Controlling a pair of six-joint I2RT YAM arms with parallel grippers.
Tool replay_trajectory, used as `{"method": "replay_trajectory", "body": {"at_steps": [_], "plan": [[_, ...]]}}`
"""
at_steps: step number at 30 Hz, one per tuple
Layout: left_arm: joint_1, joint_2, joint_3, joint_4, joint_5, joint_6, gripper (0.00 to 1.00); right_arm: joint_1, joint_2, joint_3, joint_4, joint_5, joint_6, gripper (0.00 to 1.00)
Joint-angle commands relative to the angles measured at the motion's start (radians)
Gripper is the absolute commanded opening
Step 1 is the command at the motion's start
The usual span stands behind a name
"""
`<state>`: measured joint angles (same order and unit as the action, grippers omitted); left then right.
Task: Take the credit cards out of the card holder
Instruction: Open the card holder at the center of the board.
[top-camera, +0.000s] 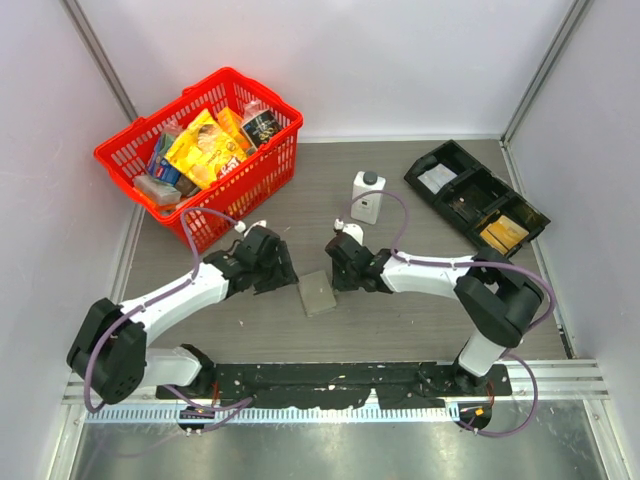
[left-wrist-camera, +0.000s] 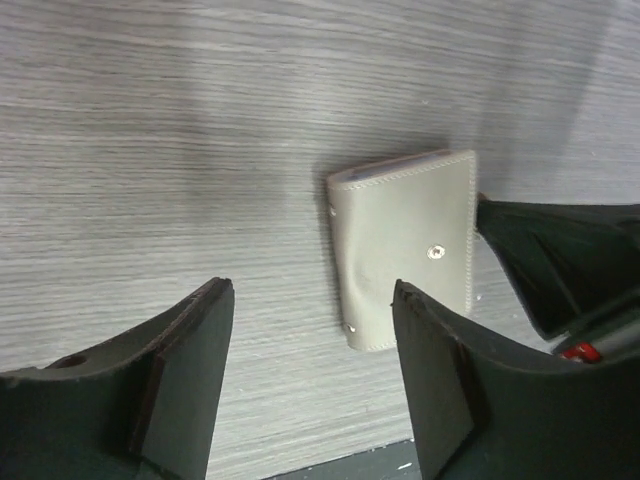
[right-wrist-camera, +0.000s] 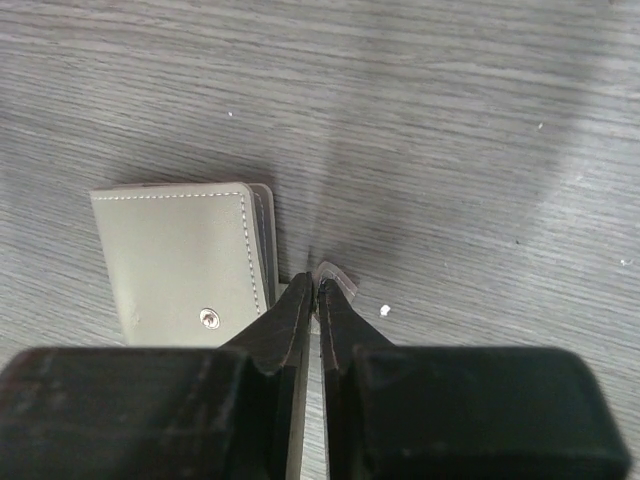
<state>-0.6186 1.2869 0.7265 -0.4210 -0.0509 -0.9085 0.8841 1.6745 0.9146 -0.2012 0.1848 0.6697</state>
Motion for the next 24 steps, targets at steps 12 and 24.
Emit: {"method": "replay_trajectory", "body": {"at_steps": [12,24], "plan": [[-0.300,0.061,0.220,-0.186,-0.267,0.105,0.85,-0.030,-0.160,-0.099,-0.010,0.056,0.054,0.22],[-0.431,0.183,0.340,-0.251,-0.331,0.131,0.94,-0.034,-0.277,-0.192,-0.067,0.048,0.113,0.23]]}}
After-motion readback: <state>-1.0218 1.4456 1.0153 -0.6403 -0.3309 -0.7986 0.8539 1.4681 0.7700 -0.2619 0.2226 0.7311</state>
